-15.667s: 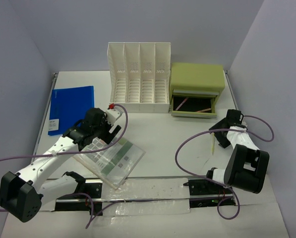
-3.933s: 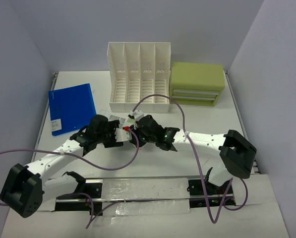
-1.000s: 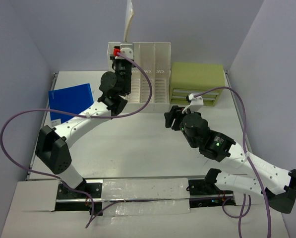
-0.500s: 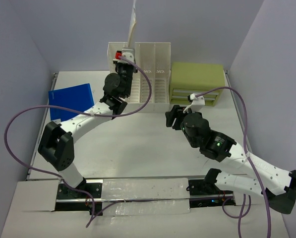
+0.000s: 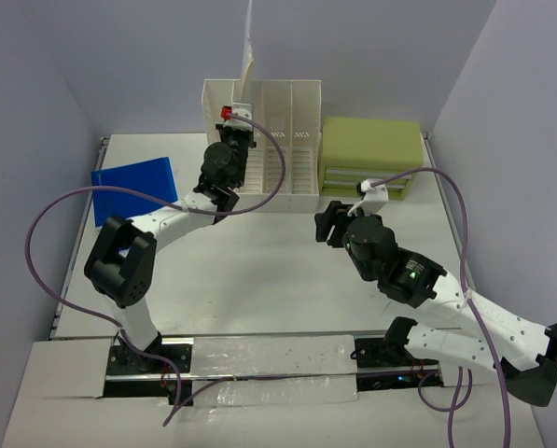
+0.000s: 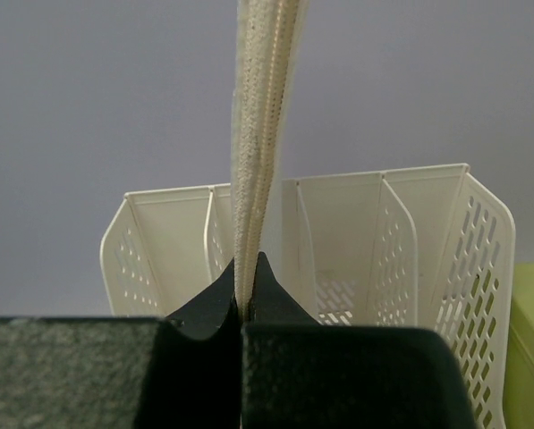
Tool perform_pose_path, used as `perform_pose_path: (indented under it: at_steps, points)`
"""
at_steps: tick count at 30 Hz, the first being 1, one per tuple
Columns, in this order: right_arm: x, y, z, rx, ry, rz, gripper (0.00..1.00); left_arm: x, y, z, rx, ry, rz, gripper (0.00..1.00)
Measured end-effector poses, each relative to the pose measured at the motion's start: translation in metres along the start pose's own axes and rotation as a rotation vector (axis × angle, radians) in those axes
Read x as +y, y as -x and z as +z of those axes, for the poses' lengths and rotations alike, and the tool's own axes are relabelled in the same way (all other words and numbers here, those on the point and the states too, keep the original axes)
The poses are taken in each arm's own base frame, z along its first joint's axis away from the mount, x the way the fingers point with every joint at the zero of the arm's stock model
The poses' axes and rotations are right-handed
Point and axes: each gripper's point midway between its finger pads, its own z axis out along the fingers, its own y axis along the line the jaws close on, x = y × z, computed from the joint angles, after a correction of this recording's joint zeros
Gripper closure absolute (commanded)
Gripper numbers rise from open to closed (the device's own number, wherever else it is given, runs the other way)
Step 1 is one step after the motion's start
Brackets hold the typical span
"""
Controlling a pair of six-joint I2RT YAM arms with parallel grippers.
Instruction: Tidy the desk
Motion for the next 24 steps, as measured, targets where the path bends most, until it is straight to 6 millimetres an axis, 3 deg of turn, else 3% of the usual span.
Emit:
perform_pose_path:
  at_steps: [6, 9, 11, 15, 17, 20, 24]
  points:
    - [-0.005, -0.002, 0.001, 0.001, -0.014, -0.002, 0.35, -0.008, -0.016, -0.003, 0.021, -0.021, -0.031, 1.0]
    - [-0.005, -0.002, 0.002, 0.0, -0.017, -0.002, 0.35, -0.012, -0.025, -0.007, 0.037, -0.04, -0.035, 0.93]
    - [-0.005, -0.002, 0.002, 0.0, -0.018, -0.003, 0.35, -0.014, -0.034, -0.008, 0.049, -0.056, -0.038, 0.78]
    - [-0.006, -0.003, 0.002, 0.003, -0.021, -0.005, 0.35, -0.019, -0.048, -0.009, 0.068, -0.089, -0.036, 0.29]
    - [-0.008, -0.006, 0.003, 0.006, -0.024, -0.008, 0.35, -0.018, -0.053, -0.01, 0.075, -0.099, -0.034, 0.11]
    - [-0.01, -0.011, 0.004, 0.015, -0.031, -0.015, 0.35, -0.017, -0.06, -0.012, 0.086, -0.115, -0.028, 0.01]
    - [-0.012, -0.014, 0.004, 0.02, -0.034, -0.019, 0.35, -0.022, -0.068, -0.015, 0.113, -0.149, -0.029, 0.04]
